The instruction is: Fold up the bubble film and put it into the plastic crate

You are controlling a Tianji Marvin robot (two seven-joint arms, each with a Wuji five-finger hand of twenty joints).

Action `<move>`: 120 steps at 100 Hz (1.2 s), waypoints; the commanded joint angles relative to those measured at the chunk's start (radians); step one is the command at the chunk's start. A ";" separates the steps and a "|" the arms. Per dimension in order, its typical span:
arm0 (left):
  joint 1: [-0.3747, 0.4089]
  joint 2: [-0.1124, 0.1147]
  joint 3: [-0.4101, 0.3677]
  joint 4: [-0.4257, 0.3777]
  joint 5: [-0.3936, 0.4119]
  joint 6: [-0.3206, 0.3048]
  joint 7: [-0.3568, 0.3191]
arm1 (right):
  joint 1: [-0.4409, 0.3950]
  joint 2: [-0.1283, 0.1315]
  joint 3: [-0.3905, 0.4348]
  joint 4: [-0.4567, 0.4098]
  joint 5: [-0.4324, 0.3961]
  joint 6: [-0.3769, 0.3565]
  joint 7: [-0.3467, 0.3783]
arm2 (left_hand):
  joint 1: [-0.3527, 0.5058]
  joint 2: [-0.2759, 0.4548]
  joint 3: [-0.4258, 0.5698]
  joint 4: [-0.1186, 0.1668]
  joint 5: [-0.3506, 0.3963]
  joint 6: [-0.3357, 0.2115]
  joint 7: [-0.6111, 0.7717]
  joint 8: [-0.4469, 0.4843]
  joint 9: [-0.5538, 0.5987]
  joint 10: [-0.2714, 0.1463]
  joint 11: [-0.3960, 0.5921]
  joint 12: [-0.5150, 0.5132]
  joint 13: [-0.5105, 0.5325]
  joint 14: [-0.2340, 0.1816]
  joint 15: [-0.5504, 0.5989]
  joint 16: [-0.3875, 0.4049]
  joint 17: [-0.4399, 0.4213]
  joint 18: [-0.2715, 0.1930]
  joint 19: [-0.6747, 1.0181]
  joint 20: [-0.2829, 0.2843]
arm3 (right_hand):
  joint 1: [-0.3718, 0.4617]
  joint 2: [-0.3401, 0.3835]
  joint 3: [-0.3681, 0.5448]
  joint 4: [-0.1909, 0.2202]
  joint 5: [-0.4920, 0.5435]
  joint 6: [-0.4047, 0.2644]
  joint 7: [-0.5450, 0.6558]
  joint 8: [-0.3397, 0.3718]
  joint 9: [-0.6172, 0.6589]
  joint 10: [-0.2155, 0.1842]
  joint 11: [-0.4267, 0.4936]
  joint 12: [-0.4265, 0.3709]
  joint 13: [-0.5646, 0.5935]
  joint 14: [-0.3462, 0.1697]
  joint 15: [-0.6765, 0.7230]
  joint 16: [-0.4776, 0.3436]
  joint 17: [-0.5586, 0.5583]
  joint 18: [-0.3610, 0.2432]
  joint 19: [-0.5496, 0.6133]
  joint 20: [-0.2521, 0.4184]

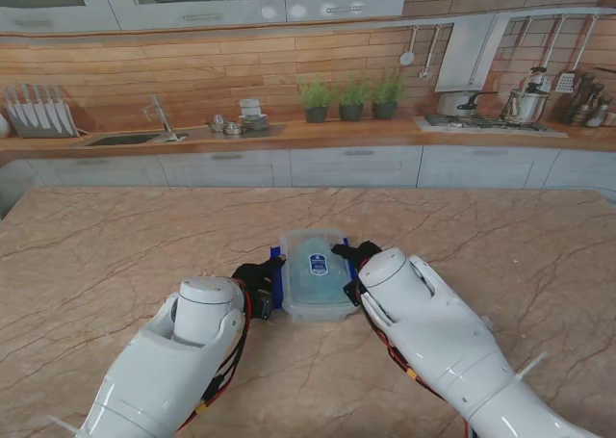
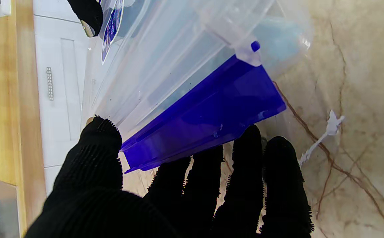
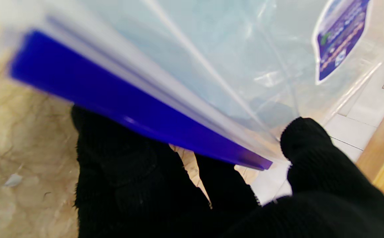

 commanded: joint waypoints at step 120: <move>-0.080 0.105 0.218 -0.043 0.386 -0.005 -0.202 | 0.001 -0.020 -0.046 0.003 -0.007 -0.036 -0.017 | 0.006 -0.118 0.176 -0.038 0.228 -0.108 0.534 0.221 0.372 -0.015 0.250 0.011 0.243 0.094 0.096 -0.003 0.116 0.139 -0.027 0.146 | 0.040 0.033 0.032 0.051 0.085 0.075 0.024 -0.053 0.133 0.005 -0.032 -0.014 0.109 0.018 -0.043 -0.027 0.064 0.034 0.009 0.004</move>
